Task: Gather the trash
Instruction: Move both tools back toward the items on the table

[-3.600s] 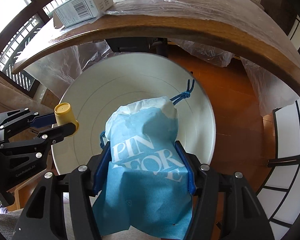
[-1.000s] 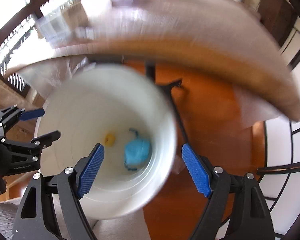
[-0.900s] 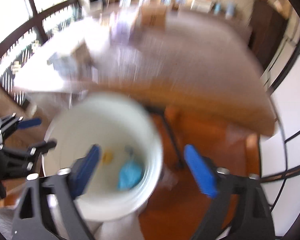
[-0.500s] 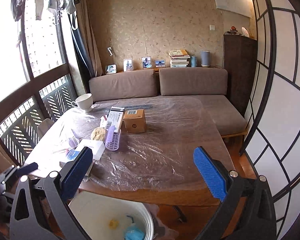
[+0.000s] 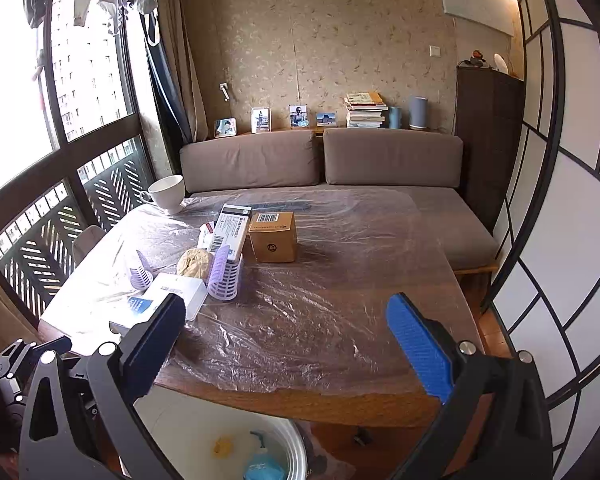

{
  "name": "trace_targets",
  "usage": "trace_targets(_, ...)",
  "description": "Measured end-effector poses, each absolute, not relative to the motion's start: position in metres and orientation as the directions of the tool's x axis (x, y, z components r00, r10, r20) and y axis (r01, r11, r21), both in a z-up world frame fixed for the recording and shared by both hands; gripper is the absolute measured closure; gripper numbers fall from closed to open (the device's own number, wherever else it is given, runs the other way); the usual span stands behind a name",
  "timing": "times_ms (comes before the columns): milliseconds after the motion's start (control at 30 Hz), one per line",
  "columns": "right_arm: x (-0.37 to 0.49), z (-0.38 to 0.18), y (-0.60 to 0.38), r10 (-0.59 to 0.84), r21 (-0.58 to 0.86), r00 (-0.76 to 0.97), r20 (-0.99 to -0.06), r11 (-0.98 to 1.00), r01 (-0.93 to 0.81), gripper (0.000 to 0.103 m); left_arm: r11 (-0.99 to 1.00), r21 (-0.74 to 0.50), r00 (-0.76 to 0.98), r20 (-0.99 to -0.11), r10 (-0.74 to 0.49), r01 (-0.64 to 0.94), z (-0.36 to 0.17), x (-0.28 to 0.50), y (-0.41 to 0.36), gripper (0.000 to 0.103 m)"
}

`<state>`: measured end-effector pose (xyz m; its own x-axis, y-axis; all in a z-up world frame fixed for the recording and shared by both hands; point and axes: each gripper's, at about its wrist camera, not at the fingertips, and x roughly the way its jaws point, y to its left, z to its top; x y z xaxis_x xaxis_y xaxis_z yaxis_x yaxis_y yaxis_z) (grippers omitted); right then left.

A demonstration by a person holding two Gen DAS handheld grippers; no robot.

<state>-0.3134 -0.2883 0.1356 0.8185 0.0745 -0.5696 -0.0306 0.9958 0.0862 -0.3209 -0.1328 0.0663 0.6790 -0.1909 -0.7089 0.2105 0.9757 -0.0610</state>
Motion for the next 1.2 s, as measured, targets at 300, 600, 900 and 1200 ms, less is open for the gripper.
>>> trace_targets(300, -0.280, 0.136, -0.266, 0.024, 0.063, 0.814, -0.580, 0.998, 0.015, 0.004, 0.966, -0.060, 0.652, -0.727, -0.216, 0.253, 0.061, -0.286, -0.125, 0.002)
trace_targets(600, -0.214, 0.110, -0.247, -0.021, 0.026, 0.774, -0.633, 0.998, 0.048, 0.004, 0.959, -0.044, 0.638, -0.738, -0.220, 0.279, 0.051, -0.255, -0.124, 0.002)
trace_targets(900, -0.139, 0.075, -0.247, 0.039, 0.050, 0.710, -0.703, 0.999, -0.005, 0.004, 0.968, -0.050, 0.625, -0.755, -0.199, 0.248, 0.038, -0.243, -0.132, 0.002)
trace_targets(1200, -0.092, 0.046, -0.246, 0.033, 0.016, 0.672, -0.740, 0.999, -0.031, 0.004, 0.980, -0.015, 0.626, -0.767, -0.139, 0.200, 0.024, -0.235, -0.141, 0.002)
